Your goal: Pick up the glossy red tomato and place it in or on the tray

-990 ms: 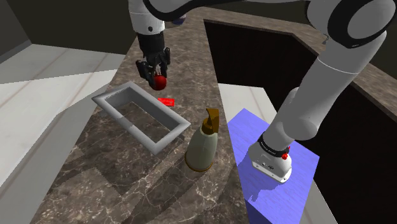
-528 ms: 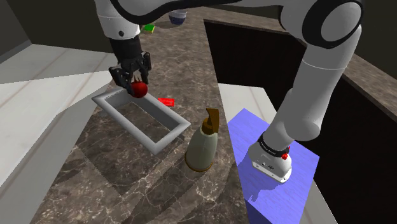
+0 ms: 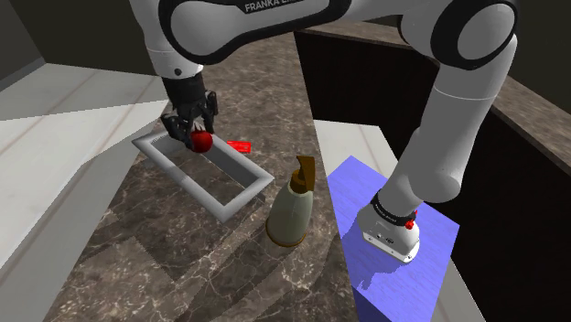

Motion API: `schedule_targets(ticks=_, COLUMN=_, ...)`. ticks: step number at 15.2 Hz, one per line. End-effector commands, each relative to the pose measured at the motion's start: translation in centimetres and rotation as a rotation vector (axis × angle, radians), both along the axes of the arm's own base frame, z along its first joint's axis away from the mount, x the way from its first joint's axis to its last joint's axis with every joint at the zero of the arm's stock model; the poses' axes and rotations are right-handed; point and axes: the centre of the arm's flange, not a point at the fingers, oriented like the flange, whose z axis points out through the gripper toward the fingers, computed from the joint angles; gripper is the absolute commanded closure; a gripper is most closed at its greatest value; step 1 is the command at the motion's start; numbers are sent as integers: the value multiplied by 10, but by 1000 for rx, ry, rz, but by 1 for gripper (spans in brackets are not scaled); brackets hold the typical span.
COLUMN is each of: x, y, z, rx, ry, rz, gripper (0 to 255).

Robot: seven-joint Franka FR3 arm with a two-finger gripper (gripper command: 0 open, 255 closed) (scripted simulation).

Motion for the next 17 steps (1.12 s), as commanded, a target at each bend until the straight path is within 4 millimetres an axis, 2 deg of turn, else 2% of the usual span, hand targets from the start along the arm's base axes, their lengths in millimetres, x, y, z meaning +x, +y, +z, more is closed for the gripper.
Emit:
schedule_targets(ticks=1, x=0, y=1, z=-11, rx=0, ry=-1, rz=0, gripper=255)
schedule_targets(ticks=4, x=0, y=1, z=-27, rx=0, ry=-1, rz=0, gripper=255)
schedule_targets(ticks=12, x=0, y=1, z=-27, rx=0, ry=-1, rz=0, gripper=255)
schedule_targets(ticks=13, x=0, y=1, z=-27, rx=0, ry=-1, rz=0, gripper=0)
schedule_targets(ticks=17, x=0, y=1, z=-27, rx=0, ry=-1, rz=0, gripper=0)
